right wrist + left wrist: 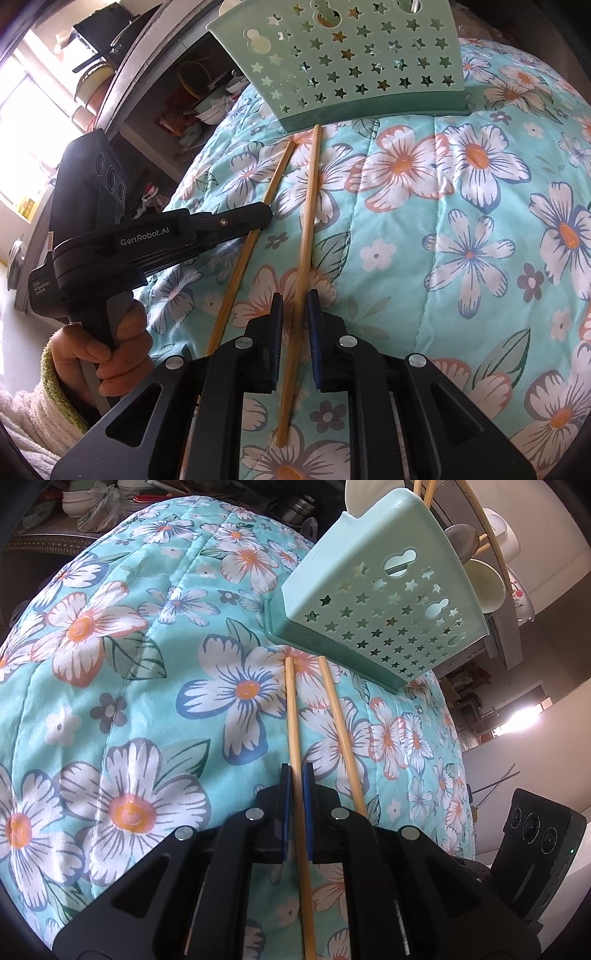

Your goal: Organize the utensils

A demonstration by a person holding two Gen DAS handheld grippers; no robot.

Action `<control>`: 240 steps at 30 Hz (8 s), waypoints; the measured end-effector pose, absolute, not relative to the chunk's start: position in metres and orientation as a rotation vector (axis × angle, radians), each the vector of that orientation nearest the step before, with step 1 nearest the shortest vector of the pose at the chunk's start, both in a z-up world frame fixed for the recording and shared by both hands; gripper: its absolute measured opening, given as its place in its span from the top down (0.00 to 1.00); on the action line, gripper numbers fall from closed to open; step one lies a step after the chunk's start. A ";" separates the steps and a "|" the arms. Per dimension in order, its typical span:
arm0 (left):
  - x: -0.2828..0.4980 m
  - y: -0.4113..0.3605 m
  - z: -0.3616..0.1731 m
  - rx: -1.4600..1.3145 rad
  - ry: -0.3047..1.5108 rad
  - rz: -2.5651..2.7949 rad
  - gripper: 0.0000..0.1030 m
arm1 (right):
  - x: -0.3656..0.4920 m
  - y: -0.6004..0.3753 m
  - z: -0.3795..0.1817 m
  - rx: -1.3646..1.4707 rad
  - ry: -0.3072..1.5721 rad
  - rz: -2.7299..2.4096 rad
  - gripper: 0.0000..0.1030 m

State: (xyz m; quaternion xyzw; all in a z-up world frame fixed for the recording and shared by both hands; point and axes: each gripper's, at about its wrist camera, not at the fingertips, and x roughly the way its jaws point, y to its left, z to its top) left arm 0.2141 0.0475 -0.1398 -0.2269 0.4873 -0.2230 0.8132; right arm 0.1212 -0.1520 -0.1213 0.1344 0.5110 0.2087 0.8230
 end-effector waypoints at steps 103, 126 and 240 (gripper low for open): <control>0.250 0.060 -0.149 -0.499 0.949 -0.530 0.91 | 0.212 -0.180 -0.109 0.227 1.083 0.244 0.58; 0.247 0.041 -0.137 -0.414 0.926 -0.486 0.93 | 0.229 -0.187 -0.060 0.295 0.911 0.260 0.94; 0.177 -0.003 0.097 0.036 0.491 -0.221 0.14 | 0.134 -0.247 0.085 0.345 0.645 0.365 0.94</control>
